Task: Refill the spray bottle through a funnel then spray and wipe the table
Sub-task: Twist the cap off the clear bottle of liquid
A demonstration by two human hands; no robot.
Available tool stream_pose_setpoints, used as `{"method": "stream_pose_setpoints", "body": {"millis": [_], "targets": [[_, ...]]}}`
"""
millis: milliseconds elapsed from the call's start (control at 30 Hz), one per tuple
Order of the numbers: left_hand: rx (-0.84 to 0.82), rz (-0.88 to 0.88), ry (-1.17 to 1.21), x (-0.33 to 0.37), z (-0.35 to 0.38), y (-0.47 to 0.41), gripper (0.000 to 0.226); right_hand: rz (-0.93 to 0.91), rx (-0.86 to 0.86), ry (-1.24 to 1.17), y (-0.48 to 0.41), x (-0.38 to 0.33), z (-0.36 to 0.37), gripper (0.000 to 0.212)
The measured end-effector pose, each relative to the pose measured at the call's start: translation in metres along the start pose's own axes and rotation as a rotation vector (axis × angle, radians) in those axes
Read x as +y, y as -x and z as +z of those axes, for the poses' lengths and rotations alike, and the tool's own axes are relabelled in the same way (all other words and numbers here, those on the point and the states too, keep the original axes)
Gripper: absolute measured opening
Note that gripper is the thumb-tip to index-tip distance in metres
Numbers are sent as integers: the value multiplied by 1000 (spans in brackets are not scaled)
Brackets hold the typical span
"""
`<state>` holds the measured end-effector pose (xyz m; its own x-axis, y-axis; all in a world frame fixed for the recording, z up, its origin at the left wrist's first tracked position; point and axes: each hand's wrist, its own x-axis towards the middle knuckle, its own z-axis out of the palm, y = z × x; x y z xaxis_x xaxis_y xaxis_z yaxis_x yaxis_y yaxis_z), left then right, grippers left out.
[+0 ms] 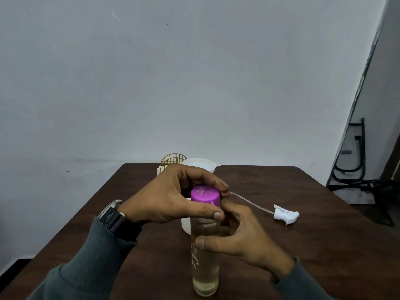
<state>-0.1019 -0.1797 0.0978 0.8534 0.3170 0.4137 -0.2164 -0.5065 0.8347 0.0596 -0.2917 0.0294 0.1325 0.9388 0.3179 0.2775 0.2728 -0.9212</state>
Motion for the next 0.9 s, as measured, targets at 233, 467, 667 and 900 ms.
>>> {"method": "stream_pose_setpoints", "body": {"millis": [233,467,667,900], "targets": [[70,4,-18,-4,8,4,41,0,0,5,3,10,-5,35],[109,-26,-48,-4,14,3,40,22,20,4,2,15,-5,42],[467,-27,-280,-10,28,4,33,23,101,57,-4,8,9,37],[507,-50,-335,-9,26,17,46,20,134,90,-5,8,20,39]]}}
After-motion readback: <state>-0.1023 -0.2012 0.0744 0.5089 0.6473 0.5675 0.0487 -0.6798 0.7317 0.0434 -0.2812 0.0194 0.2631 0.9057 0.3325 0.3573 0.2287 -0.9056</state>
